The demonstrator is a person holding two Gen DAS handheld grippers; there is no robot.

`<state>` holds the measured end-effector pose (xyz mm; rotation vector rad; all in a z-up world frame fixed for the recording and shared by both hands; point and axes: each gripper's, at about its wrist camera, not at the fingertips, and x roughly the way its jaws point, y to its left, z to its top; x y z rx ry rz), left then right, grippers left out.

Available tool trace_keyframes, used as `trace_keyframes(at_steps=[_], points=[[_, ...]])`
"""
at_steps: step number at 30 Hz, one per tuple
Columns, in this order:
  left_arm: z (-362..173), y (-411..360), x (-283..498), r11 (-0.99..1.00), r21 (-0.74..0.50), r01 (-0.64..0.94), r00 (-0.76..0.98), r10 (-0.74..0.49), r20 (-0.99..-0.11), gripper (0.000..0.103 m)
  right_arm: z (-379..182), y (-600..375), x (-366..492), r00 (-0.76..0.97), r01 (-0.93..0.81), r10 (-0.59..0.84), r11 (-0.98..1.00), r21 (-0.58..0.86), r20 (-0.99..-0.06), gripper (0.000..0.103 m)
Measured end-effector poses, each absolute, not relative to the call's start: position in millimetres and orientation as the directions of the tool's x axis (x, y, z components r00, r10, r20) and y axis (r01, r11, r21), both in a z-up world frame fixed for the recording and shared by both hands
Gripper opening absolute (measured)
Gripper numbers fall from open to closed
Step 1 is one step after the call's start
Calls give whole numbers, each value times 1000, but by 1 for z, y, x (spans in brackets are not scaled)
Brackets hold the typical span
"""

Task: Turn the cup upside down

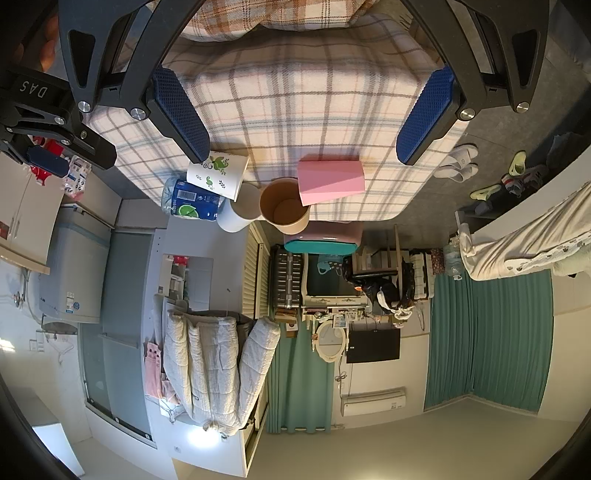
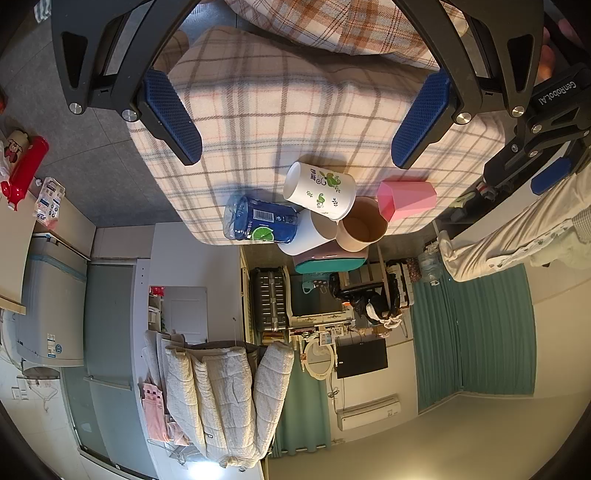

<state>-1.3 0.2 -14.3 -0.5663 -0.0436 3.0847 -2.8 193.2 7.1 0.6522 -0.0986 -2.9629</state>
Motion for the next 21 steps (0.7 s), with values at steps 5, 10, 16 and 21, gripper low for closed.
trace_keyframes(at_steps=[5,10,16,21], points=[[-14,0,-1,-1000,-28,-1,-935,11,-355,103,7,193,-3,-902,90,-118,-992,87,-415,103],[-15,0,-1,-1000,-28,-1,-935,11,-355,103,7,193,-3,-902,90,-118,-992,87,-415,103],[-15,0,-2,-1000,-27,0,-935,10,-355,103,5,191,-2,-903,90,-118,-992,86,-413,103],[-14,0,-2,-1000,-28,-1,-935,11,-355,103,6,191,-2,-904,87,-114,-993,83,-411,103]])
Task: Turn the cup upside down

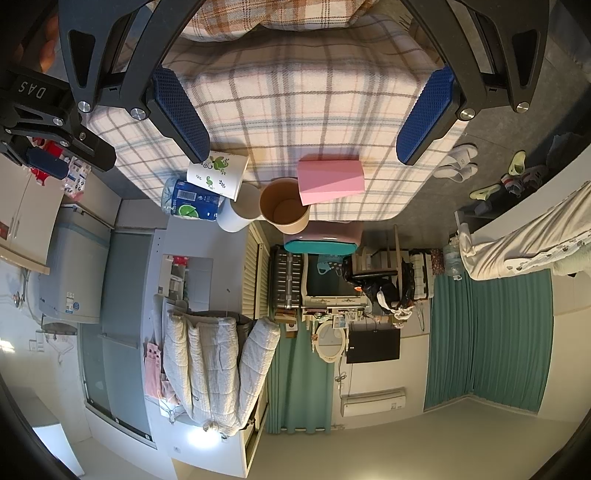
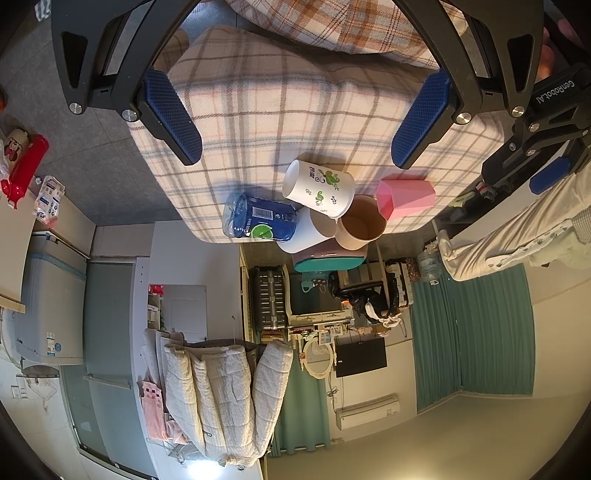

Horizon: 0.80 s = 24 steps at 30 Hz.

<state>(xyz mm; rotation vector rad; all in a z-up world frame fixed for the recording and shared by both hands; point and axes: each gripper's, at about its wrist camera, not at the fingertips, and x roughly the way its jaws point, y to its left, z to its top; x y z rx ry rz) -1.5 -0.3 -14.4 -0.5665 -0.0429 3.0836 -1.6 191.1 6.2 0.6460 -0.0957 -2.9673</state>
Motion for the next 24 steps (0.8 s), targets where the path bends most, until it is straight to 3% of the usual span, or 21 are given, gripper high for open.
trace_keyframes(at_steps=[24], points=[[-7,0,-18,-999,-40,-11,-916,26,-399,103,10,195,-18,-900,76,-100,-994,74,-424,103]])
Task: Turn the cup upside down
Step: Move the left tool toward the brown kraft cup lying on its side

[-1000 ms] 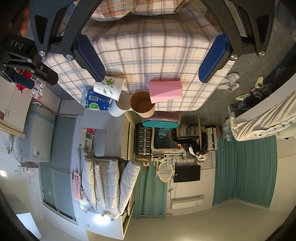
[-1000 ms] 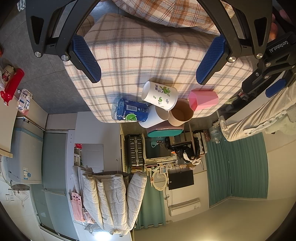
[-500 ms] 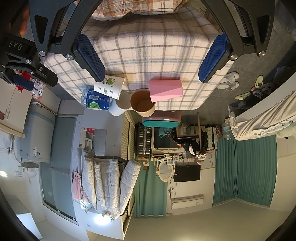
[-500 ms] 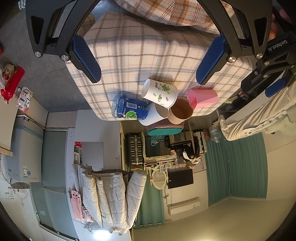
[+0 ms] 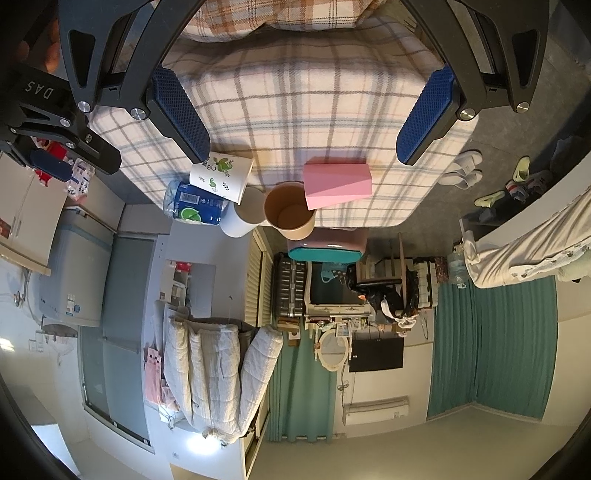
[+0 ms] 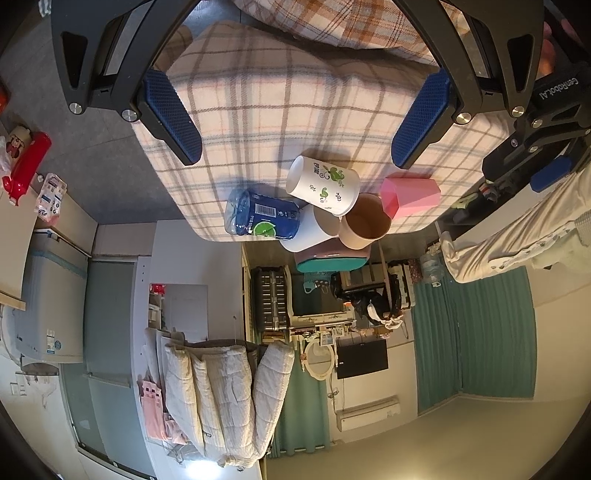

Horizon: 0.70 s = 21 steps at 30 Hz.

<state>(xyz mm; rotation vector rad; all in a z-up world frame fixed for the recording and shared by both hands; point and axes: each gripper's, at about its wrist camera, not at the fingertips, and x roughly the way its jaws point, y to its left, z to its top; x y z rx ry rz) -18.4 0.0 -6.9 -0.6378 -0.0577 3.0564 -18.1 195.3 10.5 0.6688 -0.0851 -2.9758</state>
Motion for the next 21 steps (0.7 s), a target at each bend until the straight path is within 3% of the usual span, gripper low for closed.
trace_keyframes(at_steps=[21], points=[[9,13,-217,-997,-66,-46,-805,76,-588,103,5,224,-166,-868,18,-57,-996,82,-493,103]])
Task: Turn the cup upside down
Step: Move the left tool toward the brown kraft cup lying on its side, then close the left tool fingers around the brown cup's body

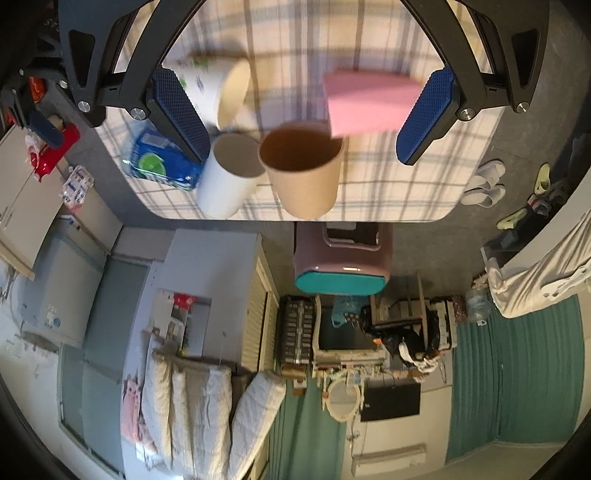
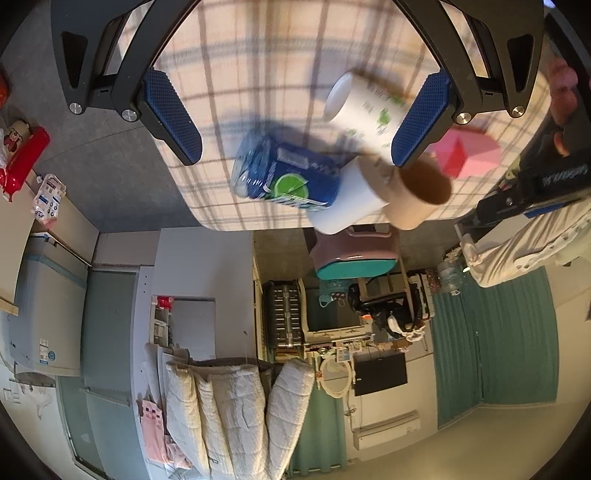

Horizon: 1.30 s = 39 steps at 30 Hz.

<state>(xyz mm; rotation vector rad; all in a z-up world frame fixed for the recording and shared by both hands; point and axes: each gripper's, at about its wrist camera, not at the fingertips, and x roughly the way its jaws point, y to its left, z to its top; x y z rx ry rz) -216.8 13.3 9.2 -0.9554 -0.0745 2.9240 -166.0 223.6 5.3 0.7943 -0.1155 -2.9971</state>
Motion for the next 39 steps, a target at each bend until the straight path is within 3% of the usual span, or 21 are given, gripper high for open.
trace_keyframes(at_steps=[13,17,21,39], points=[[-44,26,-297,-997,-24,-73,-679,67,-731,102,-18,242,-234,-842,0,-70,-992,129,-535,103],[-52,29,-306,-996,-27,-84,-666,77,-742,102,-21,243,-239,-850,-18,-33,-996,91,-526,103],[-58,34,-311,-995,-20,-93,-650,76,-756,87,-24,246,-241,-848,-23,-33,-995,100,-529,103],[-42,36,-298,-993,-4,-114,-689,82,-720,84,-20,250,-230,-848,-29,-49,-990,139,-528,103]])
